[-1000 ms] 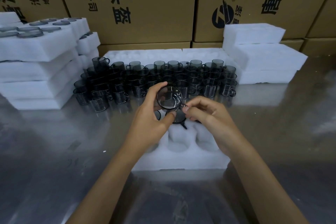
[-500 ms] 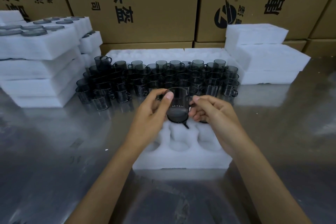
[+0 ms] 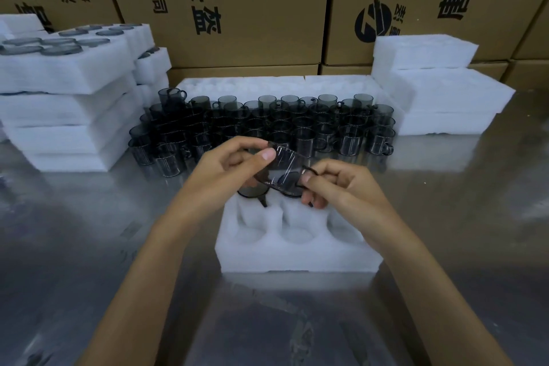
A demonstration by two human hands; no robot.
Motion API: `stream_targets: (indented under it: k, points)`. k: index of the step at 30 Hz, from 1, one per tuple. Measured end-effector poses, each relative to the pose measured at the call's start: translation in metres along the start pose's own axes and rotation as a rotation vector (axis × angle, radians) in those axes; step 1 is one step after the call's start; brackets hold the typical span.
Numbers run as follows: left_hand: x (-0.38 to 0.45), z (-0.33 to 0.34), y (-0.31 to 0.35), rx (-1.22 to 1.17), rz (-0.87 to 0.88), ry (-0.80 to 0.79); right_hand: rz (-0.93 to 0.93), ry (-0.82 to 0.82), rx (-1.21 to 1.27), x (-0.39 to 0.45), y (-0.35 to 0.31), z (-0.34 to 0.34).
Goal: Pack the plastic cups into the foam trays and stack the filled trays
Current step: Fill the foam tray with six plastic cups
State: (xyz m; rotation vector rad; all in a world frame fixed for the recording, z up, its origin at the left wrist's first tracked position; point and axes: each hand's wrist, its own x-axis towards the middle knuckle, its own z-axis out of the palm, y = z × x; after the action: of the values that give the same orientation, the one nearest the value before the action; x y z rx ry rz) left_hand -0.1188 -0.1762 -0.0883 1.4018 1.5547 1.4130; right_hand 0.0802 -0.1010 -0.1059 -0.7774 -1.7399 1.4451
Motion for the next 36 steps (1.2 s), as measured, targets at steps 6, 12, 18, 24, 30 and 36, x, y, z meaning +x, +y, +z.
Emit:
stream_targets:
  k: [6, 12, 18, 24, 30, 36]
  points:
    - [-0.003, -0.019, -0.003, -0.186, -0.101, -0.416, 0.016, 0.092, 0.113, 0.000, 0.000, 0.012]
    - [-0.004, -0.011, 0.004, -0.025, -0.032, -0.300, 0.072, 0.120, 0.282, -0.004, -0.003, 0.026]
    - [-0.010, -0.029, 0.011, 0.344, -0.109, -0.220, 0.050, -0.136, -0.018, -0.009, -0.001, 0.039]
    - [-0.017, -0.049, 0.011, 0.314, -0.299, -0.357, -0.039, -0.211, -0.231, -0.012, 0.001, 0.048]
    - [-0.019, -0.060, 0.008, 0.085, -0.302, -0.417, -0.068, -0.335, -0.297, -0.016, -0.003, 0.036]
    - [-0.015, -0.061, -0.002, 0.053, -0.352, -0.496, -0.111, -0.379, -0.417, -0.014, -0.004, 0.034]
